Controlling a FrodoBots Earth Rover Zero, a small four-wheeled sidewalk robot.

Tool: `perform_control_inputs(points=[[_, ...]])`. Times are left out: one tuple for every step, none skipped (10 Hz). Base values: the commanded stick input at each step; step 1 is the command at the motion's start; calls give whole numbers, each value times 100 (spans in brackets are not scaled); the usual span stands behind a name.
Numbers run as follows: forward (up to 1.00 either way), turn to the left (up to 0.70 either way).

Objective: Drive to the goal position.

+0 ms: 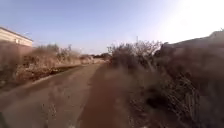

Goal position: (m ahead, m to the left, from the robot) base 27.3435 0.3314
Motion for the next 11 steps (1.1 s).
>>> perform_control_inputs(points=[[70, 0], [70, 0], [70, 0], [70, 0], [70, 0], [70, 0], [70, 1], [70, 26], [70, 35], [70, 35], [70, 23]])
